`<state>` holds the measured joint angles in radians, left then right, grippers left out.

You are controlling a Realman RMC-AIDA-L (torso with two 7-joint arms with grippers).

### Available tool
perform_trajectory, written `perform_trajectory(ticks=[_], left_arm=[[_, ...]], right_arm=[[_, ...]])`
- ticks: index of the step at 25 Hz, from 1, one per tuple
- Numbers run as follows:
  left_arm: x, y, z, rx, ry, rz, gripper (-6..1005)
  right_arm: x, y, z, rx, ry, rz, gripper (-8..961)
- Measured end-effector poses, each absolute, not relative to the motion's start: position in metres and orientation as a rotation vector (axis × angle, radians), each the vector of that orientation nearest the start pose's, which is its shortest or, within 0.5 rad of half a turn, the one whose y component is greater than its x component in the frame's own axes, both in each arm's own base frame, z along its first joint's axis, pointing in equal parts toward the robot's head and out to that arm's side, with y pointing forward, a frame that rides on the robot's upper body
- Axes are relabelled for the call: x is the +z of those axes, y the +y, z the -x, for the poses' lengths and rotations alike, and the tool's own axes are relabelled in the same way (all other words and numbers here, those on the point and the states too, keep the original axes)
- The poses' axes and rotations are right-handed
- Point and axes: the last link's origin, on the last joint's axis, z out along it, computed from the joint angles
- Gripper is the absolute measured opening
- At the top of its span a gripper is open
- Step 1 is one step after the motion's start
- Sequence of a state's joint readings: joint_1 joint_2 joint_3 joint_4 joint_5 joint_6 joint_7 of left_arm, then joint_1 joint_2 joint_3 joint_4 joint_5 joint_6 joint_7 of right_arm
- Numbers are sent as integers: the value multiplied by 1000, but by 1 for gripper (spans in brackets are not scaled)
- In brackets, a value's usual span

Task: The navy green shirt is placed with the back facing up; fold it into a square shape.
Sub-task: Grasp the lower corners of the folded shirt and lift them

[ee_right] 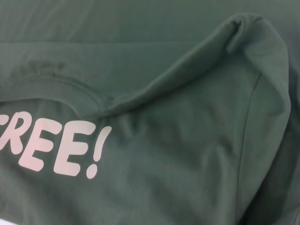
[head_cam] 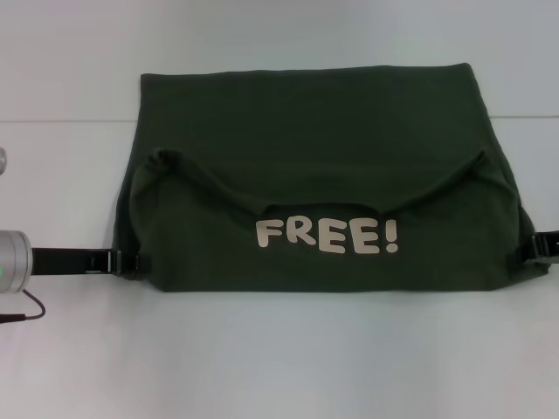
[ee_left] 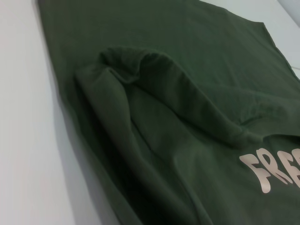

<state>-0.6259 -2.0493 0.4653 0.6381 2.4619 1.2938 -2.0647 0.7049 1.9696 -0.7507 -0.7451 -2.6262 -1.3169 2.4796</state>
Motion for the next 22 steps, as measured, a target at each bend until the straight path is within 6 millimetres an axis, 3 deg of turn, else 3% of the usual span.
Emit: perform_trajectory(ticks=[6,16,22], left_arm=[[16,358,316,-330,-1536,2282,27],[33,321,303,-190,-1717,2527,27],[35,286,302,0,-1862,2678,27]], right_arm=[[52,388,-297,-103,1592,2203,35],[74,351,-285,-255,1622,2526,36],[74,319,-298,-415,1632,2660,36]])
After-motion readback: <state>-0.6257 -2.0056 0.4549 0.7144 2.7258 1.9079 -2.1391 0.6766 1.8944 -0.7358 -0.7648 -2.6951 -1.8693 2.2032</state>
